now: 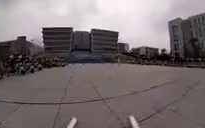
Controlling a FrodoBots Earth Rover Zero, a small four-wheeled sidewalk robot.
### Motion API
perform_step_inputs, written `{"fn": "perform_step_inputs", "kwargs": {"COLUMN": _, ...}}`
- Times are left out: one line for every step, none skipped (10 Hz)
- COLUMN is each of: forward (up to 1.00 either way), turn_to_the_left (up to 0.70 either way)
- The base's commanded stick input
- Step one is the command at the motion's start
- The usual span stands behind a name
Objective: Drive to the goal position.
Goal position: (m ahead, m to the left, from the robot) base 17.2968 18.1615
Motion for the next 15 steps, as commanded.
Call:
{"fn": "perform_step_inputs", "kwargs": {"forward": 1.00, "turn_to_the_left": 0.00}}
{"fn": "perform_step_inputs", "kwargs": {"forward": 1.00, "turn_to_the_left": 0.00}}
{"fn": "perform_step_inputs", "kwargs": {"forward": 1.00, "turn_to_the_left": 0.00}}
{"fn": "perform_step_inputs", "kwargs": {"forward": 1.00, "turn_to_the_left": 0.00}}
{"fn": "perform_step_inputs", "kwargs": {"forward": 1.00, "turn_to_the_left": 0.00}}
{"fn": "perform_step_inputs", "kwargs": {"forward": 1.00, "turn_to_the_left": 0.00}}
{"fn": "perform_step_inputs", "kwargs": {"forward": 1.00, "turn_to_the_left": 0.00}}
{"fn": "perform_step_inputs", "kwargs": {"forward": 1.00, "turn_to_the_left": 0.00}}
{"fn": "perform_step_inputs", "kwargs": {"forward": 1.00, "turn_to_the_left": 0.00}}
{"fn": "perform_step_inputs", "kwargs": {"forward": 1.00, "turn_to_the_left": 0.00}}
{"fn": "perform_step_inputs", "kwargs": {"forward": 1.00, "turn_to_the_left": 0.00}}
{"fn": "perform_step_inputs", "kwargs": {"forward": 1.00, "turn_to_the_left": 0.00}}
{"fn": "perform_step_inputs", "kwargs": {"forward": 1.00, "turn_to_the_left": 0.00}}
{"fn": "perform_step_inputs", "kwargs": {"forward": 1.00, "turn_to_the_left": 0.00}}
{"fn": "perform_step_inputs", "kwargs": {"forward": 1.00, "turn_to_the_left": 0.00}}
